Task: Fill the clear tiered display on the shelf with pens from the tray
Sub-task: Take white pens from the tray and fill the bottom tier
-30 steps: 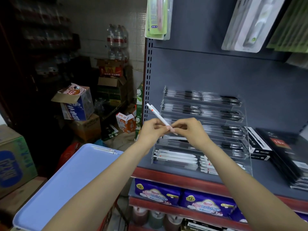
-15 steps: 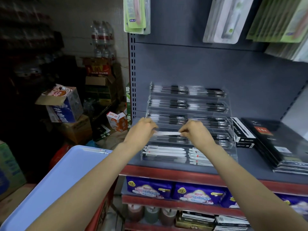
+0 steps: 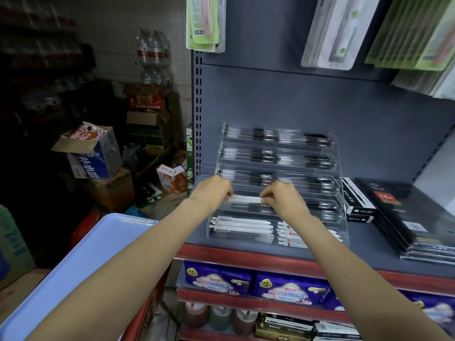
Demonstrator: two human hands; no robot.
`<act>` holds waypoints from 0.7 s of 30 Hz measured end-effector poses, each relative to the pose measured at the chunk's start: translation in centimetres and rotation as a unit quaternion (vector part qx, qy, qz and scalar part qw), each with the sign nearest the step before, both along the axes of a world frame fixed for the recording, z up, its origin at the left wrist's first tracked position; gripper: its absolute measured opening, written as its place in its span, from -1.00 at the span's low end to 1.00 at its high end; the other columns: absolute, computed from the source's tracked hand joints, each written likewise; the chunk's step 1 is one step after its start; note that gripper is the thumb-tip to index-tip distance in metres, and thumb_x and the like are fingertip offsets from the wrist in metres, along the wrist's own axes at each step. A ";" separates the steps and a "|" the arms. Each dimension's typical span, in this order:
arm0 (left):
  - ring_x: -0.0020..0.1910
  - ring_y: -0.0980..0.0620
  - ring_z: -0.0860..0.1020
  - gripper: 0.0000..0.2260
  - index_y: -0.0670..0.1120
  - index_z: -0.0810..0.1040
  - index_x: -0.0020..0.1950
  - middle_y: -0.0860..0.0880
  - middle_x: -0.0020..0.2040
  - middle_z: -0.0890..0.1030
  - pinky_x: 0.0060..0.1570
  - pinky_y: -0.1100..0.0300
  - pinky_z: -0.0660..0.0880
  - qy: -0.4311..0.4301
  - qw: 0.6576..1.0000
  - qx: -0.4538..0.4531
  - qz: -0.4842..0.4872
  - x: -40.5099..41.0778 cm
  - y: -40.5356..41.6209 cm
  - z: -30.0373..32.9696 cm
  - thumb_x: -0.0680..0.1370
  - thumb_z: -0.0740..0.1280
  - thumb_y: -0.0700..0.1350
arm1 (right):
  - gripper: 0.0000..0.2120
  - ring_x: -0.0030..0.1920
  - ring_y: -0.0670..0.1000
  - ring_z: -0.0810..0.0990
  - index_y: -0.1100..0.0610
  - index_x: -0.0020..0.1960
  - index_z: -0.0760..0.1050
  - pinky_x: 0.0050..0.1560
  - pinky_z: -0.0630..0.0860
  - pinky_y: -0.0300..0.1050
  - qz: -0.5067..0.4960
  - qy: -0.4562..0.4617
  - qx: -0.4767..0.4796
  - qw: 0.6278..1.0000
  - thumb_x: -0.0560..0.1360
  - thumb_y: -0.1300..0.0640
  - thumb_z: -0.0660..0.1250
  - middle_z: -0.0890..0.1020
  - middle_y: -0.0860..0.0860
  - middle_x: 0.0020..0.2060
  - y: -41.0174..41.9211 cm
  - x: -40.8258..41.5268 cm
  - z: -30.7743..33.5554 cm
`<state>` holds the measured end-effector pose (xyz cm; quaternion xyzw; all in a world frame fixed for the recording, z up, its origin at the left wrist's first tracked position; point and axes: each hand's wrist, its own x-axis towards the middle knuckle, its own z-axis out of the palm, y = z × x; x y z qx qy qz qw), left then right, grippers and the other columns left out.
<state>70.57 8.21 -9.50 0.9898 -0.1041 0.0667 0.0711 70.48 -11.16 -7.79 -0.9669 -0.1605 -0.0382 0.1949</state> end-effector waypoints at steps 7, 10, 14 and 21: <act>0.12 -0.08 0.54 -0.77 -0.08 0.56 0.20 -0.11 0.14 0.58 0.11 0.02 0.50 -0.012 0.994 -0.108 -0.015 -1.5 0.6 1.1 0.56 0.31 -0.15 | -0.81 0.05 0.07 0.59 0.14 0.08 0.60 0.13 0.52 0.03 0.002 -0.009 0.037 0.999 0.49 0.14 0.37 0.60 0.07 0.05 0.6 -0.6 0.2; 0.02 0.04 0.55 -0.72 -0.08 0.53 0.24 -0.05 0.11 0.59 0.05 0.18 0.48 -0.037 0.982 -0.186 -0.028 -3.3 1.9 1.7 0.54 0.33 -0.09 | -0.82 -0.01 -0.01 0.59 0.16 0.07 0.61 0.07 0.47 -0.21 0.028 -0.021 0.106 0.994 0.50 0.15 0.36 0.62 0.06 0.00 2.4 -1.5 0.9; -0.05 0.04 0.57 -0.75 -0.07 0.55 0.20 -0.02 0.04 0.60 -0.01 0.18 0.51 -0.054 0.971 -0.235 0.002 -5.2 6.2 1.3 0.53 0.34 -0.09 | -0.84 -0.10 -0.11 0.52 0.15 0.04 0.61 -0.07 0.30 -0.42 0.070 -0.043 0.162 0.983 0.52 0.16 0.31 0.65 0.02 -0.02 7.5 -2.9 2.0; -0.07 -0.04 0.61 -0.83 -0.08 0.60 0.11 -0.06 -0.02 0.66 -0.02 0.03 0.55 -0.052 0.951 -0.276 0.128 -7.9 18.6 -2.7 0.53 0.33 -0.15 | -0.79 0.00 -0.01 0.55 0.12 0.15 0.55 0.03 0.44 -0.25 0.155 -0.008 0.170 0.973 0.56 0.17 0.24 0.57 0.04 0.01 20.7 -5.1 -0.6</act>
